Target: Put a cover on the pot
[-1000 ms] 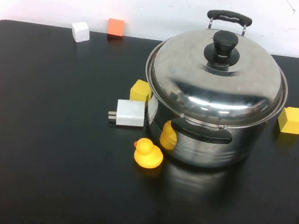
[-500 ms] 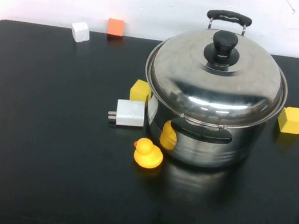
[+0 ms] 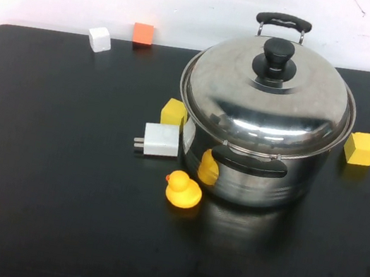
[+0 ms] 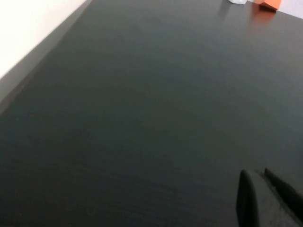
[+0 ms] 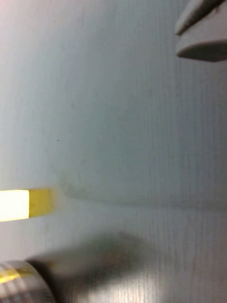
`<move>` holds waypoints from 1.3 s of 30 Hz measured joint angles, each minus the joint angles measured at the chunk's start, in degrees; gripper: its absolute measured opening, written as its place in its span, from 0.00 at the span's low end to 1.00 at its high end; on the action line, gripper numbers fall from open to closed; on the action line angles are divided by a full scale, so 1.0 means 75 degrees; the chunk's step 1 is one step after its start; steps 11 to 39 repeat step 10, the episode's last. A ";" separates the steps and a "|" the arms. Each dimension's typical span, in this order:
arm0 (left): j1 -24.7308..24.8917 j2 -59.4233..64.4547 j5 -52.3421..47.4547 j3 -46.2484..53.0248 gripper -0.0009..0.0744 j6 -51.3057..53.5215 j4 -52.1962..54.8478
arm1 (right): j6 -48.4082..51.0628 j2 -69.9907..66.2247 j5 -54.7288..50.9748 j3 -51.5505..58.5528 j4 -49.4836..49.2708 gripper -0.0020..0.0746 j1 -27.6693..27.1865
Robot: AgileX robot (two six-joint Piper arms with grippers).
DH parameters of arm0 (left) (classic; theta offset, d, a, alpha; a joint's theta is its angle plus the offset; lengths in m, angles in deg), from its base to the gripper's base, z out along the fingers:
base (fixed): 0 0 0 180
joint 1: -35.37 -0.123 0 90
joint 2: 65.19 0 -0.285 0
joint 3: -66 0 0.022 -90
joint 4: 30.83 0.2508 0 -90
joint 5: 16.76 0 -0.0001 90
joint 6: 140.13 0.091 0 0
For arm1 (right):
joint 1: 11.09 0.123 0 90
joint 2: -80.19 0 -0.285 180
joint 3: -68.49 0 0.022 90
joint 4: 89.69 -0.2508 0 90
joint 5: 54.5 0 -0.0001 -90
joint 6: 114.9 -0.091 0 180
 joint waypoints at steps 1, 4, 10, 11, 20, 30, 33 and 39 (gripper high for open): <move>0.0000 0.0000 0.0000 0.0000 0.01 0.0031 -0.0037 | 0.0000 0.0000 0.0000 0.0000 0.0000 0.02 0.0000; 0.0000 0.0000 0.0000 0.0000 0.01 0.0205 -0.0068 | 0.0000 0.0000 0.0000 0.0000 0.0000 0.02 0.0000; 0.0000 0.0000 0.0000 0.0000 0.01 0.0551 -0.0068 | 0.0000 0.0000 0.0000 0.0000 0.0000 0.02 0.0000; 0.0000 0.0000 0.0000 0.0000 0.01 0.0551 -0.0068 | 0.0000 0.0000 0.0000 0.0000 0.0000 0.02 0.0000; 0.0000 0.0000 0.0000 0.0000 0.01 0.0551 -0.0068 | 0.0000 0.0000 0.0000 0.0000 0.0000 0.02 0.0000; 0.0000 0.0000 0.0000 0.0000 0.01 0.0551 -0.0068 | 0.0000 0.0000 0.0000 0.0000 0.0000 0.02 0.0000; 0.0000 0.0000 0.0000 0.0000 0.01 0.0551 -0.0068 | 0.0000 0.0000 0.0000 0.0000 0.0000 0.02 0.0000; 0.0000 0.0000 0.0000 0.0000 0.01 0.0551 -0.0068 | 0.0000 0.0000 0.0000 0.0000 0.0000 0.02 0.0000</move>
